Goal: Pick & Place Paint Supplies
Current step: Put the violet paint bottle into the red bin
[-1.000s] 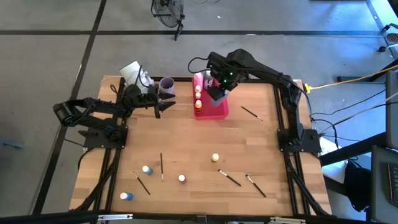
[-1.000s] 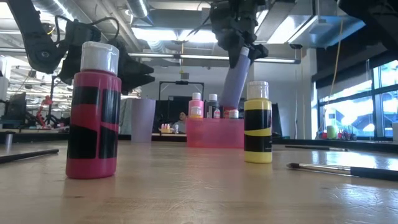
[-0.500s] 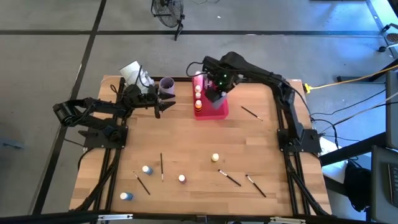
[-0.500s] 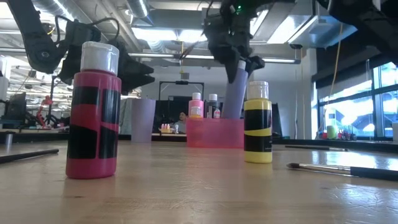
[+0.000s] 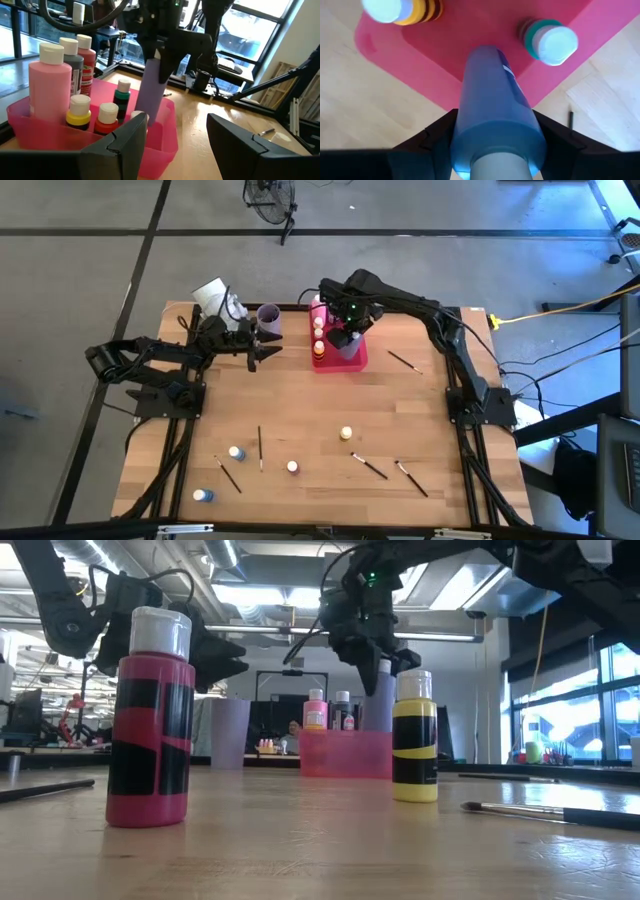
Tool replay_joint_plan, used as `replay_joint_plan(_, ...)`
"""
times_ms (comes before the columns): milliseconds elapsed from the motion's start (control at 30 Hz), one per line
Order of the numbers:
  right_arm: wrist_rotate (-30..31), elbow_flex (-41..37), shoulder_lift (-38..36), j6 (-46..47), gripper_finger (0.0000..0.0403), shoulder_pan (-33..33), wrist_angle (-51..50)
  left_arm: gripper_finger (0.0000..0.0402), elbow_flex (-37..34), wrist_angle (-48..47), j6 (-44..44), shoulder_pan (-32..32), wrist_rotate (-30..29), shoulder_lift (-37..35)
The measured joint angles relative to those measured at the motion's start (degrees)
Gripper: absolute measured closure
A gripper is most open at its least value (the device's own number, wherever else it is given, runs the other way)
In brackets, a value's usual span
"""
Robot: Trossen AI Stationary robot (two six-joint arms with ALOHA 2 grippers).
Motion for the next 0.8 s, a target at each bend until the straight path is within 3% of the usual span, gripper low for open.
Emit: replay_joint_plan(800,7.51,0.0,0.77,-1.45,0.0187,-2.22,1.58,0.0199,0.0,0.0,0.07,0.0,0.07,0.0)
